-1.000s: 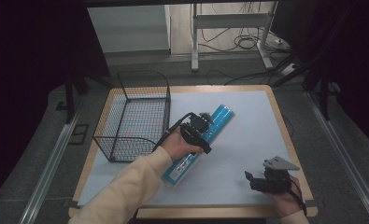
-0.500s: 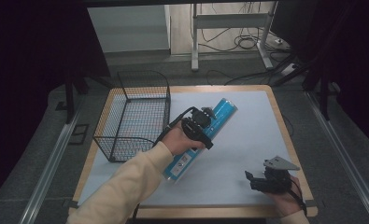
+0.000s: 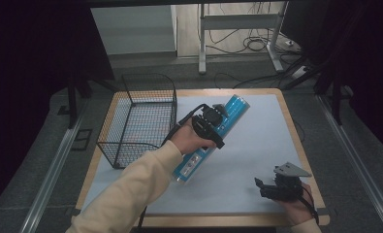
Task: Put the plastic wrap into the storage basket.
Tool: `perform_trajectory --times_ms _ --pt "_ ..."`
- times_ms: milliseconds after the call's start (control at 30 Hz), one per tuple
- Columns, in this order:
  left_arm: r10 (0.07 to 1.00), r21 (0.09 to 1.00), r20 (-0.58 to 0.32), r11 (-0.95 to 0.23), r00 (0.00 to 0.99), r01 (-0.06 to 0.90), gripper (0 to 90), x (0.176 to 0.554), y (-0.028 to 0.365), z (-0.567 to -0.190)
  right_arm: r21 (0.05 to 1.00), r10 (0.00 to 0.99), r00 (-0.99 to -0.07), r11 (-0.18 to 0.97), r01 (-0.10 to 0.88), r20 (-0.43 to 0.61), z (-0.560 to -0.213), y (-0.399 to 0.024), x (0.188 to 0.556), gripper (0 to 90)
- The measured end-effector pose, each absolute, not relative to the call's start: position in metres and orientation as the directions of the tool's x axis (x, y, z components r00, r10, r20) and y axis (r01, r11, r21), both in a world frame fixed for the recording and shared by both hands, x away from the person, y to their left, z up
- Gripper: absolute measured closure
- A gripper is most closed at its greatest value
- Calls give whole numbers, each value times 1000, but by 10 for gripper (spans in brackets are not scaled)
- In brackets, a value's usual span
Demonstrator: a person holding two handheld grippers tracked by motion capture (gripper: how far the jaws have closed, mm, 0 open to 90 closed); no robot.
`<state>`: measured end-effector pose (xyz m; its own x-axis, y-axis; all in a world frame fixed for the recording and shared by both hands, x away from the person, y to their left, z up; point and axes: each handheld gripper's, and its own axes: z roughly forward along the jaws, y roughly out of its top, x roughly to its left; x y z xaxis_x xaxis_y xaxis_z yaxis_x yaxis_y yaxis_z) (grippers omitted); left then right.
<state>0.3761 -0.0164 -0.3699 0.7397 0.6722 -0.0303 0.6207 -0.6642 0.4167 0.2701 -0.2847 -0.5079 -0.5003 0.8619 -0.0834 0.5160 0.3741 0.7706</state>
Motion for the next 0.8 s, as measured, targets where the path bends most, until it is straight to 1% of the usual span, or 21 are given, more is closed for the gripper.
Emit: perform_trajectory --times_ms 333,400,500,633,800 --pt "668 420 -22 -669 744 613 316 393 -23 -354 768 863 -500 369 523 -74 -509 -285 270 138" --pt "654 417 -29 -680 756 603 316 398 -23 -349 768 863 -499 370 523 -75 -509 -285 271 138" --pt "659 426 -38 -669 751 609 316 403 -25 -345 768 863 -499 369 524 -75 -510 -285 271 138" --pt "659 422 -15 -678 752 602 316 409 -27 -342 768 866 -495 364 527 -71 -510 -286 271 138" --pt "662 425 -27 -671 749 608 316 417 -25 -339 768 865 -496 366 526 -73 -510 -287 272 138"
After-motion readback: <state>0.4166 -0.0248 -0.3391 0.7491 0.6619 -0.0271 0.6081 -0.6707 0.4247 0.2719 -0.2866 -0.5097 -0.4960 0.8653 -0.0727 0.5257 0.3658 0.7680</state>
